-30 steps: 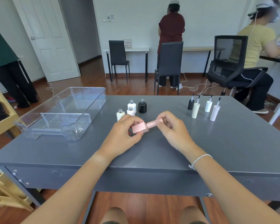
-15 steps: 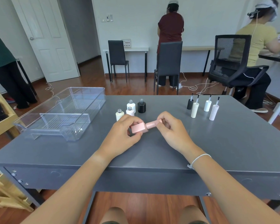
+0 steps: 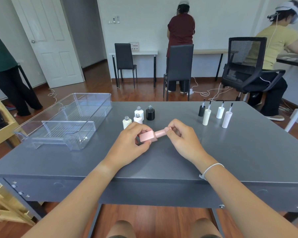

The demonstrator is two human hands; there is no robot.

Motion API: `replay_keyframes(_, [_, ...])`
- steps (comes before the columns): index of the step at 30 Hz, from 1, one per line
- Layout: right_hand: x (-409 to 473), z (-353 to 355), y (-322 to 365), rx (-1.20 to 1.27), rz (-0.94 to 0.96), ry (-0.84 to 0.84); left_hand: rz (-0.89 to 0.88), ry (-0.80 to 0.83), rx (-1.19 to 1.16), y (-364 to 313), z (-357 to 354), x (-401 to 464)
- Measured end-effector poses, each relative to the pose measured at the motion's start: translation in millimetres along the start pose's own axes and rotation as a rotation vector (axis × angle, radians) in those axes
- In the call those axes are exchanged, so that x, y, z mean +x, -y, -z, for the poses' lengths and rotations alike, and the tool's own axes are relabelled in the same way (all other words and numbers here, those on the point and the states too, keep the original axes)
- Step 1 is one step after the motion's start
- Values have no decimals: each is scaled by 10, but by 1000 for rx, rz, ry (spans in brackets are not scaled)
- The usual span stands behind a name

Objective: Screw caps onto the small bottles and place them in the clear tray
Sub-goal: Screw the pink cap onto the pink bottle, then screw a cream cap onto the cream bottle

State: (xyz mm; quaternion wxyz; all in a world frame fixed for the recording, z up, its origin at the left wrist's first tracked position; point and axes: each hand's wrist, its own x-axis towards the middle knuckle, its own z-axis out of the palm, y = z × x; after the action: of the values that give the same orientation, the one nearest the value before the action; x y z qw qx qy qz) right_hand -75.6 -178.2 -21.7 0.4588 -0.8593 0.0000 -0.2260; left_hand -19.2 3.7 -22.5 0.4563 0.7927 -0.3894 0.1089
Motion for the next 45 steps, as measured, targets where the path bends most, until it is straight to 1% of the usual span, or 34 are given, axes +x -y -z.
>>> replay_keyframes(5, [13,-18,-15,-33,4,-23,16,14,-7,-7,7,0])
replay_keyframes(12, [15,-19,-28,23,31,-48,5,-2,-17,-12,1,12])
replay_keyframes(15, [83,26,6,62,44,-121,35,5,12,9,-3,12])
replay_keyframes(18, [256,145,68,60,44,-192,88,35,109,38,-12,6])
replay_keyframes(20, [419,240,104,16,40,-225,103,56,187,52,-21,6])
replay_keyframes(23, [677,341,126,-119,7,-233,107,91,291,58,-32,6])
replay_keyframes(29, [1078,333,29,-394,-47,-264,96,113,343,60,-37,5])
replay_keyframes(33, [1245,269,-42,-552,-51,-233,96,104,364,70,-37,8])
replay_keyframes(41, [1396,209,-148,-668,-77,-218,98,99,371,78,-39,27])
replay_keyframes(45, [1411,207,-181,-664,-80,-215,96,97,376,76,-41,33])
